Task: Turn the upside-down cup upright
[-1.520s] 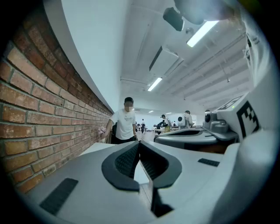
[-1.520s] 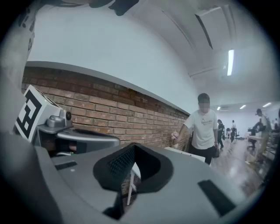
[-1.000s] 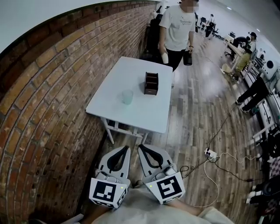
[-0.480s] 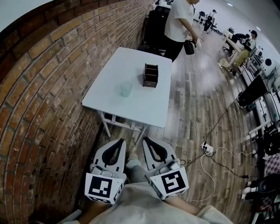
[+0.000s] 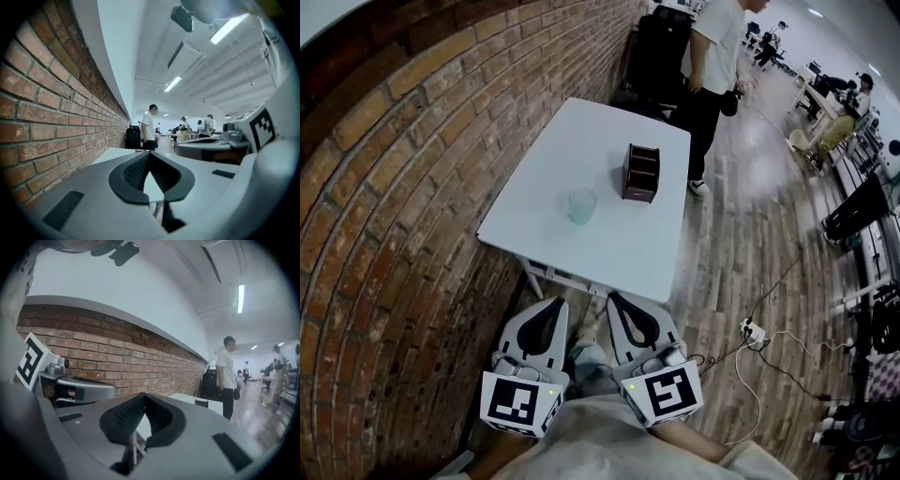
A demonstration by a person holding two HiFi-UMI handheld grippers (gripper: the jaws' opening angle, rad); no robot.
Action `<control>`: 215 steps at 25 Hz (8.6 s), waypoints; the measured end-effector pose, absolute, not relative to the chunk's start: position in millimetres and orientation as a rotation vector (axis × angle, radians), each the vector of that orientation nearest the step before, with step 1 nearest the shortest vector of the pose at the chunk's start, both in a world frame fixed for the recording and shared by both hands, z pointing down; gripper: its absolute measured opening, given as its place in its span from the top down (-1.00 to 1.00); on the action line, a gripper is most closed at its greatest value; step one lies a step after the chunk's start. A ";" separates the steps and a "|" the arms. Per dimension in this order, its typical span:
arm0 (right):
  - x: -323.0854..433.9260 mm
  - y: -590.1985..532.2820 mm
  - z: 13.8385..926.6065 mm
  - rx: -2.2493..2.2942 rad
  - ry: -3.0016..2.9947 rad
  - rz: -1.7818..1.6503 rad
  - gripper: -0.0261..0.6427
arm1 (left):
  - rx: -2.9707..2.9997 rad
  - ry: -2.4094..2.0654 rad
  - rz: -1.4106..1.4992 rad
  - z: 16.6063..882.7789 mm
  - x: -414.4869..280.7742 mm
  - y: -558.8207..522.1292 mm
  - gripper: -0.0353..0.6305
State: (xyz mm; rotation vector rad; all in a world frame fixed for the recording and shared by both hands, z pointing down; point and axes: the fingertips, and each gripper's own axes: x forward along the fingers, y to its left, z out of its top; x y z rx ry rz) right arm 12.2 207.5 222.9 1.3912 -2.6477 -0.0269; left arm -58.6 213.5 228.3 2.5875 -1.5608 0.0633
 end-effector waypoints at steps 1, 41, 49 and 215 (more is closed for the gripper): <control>12.2 196.2 224.8 1.386 -2.646 -0.022 0.90 | 2.582 -1.560 0.069 230.1 -58.7 201.1 0.86; 3.0 -68.8 388.1 1.282 -2.559 0.148 0.02 | 2.500 -1.458 0.309 333.4 -64.4 -27.6 0.86; -13.9 -87.1 415.6 1.256 -2.543 0.183 -0.27 | 2.506 -1.408 0.320 337.5 -63.8 -31.7 0.86; -24.9 -90.4 400.4 1.156 -2.973 2.023 -0.20 | 2.793 -0.845 0.881 413.0 -49.8 -60.2 -0.11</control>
